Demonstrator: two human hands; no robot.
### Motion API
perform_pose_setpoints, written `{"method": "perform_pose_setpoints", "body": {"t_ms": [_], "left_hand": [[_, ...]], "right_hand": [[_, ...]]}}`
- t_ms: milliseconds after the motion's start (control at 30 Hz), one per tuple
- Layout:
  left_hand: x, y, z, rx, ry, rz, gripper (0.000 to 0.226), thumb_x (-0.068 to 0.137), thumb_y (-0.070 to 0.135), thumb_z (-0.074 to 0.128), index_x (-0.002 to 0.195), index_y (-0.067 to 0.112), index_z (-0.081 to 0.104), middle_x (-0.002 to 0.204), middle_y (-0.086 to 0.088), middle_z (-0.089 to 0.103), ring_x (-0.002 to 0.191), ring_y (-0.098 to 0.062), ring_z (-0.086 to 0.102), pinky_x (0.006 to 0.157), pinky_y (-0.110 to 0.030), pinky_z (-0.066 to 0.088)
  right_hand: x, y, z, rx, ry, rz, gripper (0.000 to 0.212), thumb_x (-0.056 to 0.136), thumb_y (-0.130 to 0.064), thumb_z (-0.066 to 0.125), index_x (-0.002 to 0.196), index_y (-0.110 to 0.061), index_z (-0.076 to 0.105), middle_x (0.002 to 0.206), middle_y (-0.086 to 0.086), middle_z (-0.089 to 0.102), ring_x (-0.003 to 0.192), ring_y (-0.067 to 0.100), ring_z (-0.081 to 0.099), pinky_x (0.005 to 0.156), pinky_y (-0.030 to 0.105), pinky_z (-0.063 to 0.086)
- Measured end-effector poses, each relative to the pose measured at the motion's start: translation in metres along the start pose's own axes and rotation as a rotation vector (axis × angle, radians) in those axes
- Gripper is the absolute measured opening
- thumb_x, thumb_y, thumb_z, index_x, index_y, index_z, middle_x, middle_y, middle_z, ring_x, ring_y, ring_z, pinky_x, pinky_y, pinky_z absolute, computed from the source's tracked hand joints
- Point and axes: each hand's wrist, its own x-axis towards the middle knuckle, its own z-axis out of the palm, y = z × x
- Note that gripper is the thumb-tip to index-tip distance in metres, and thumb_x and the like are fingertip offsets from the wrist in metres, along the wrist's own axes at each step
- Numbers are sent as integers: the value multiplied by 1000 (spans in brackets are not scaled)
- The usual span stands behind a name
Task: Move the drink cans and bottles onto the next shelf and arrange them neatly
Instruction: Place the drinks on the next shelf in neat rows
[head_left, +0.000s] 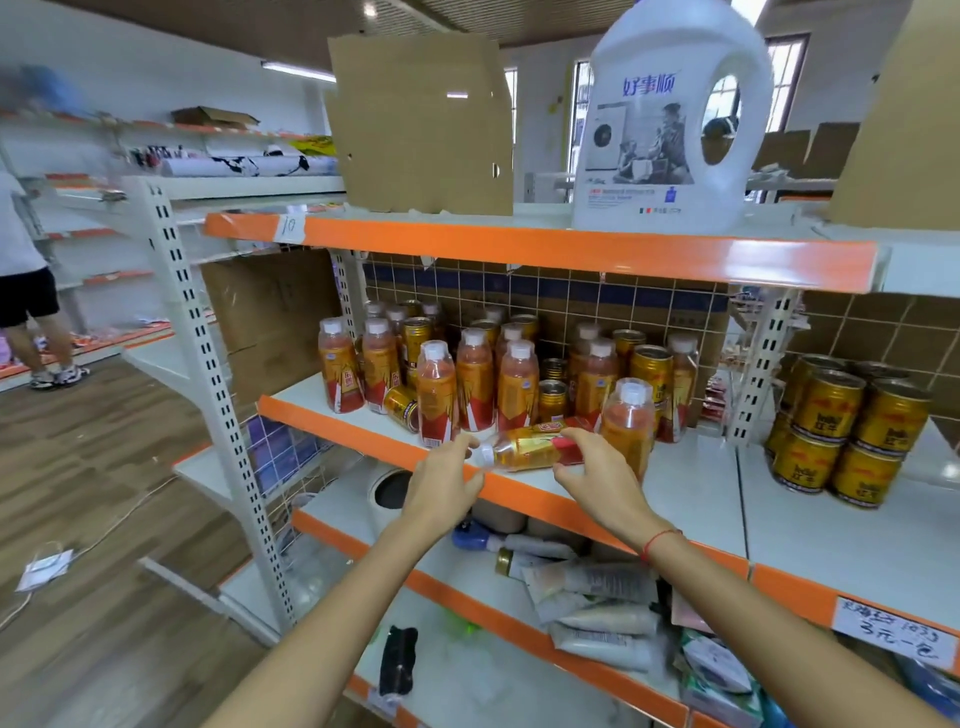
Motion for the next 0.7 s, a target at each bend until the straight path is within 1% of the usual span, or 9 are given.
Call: {"method": "perform_pose_setpoints", "body": {"t_ms": [133,300,400,467,600,700], "left_hand": [[17,-1,1,-61,29,6,36,92,22,56,126,12,51,123,-6,59,114,-21,54,95,-39,45],[34,-3,-3,-68,84,-6,26,92,23,54,117,13,55,109,-1,61,102,-20,56,87,-38,47],[41,-5,-9,-42,119,-25,25,92,24,54,116,14,55,103,-1,61,98,-19,57,85,-39,48],[45,-7,-13,-35,142,-40,28,92,23,54,118,13,55,105,-3,61,99,-20,57,85,-40,48],[48,-17,-23,-31,149,-69,36,93,24,54,126,12,51,120,-4,60,110,-20,56,93,-39,46],[56,-30,-33,-28,173,-84,37,93,24,53,128,13,50,123,-5,59,112,-20,55,94,-38,46]], "right_hand": [[17,2,-2,-37,-6,-9,48,89,-21,58,135,-14,46,134,4,53,123,18,48,98,30,41],[40,-3,-9,-30,-20,-31,52,90,-20,57,139,-12,42,139,6,48,126,20,47,100,30,40],[52,-8,-9,-36,-17,-79,51,91,-20,56,139,-11,42,137,7,50,122,21,50,98,31,42],[60,-11,-7,-21,-18,-95,50,91,-20,56,138,-13,43,136,6,51,120,21,52,98,32,43],[76,-18,3,-25,-40,-83,50,91,-23,56,138,-15,42,138,5,49,122,21,50,99,33,43],[90,-30,11,-14,-39,-108,50,90,-22,56,138,-15,42,138,6,49,120,22,53,97,34,44]]}}
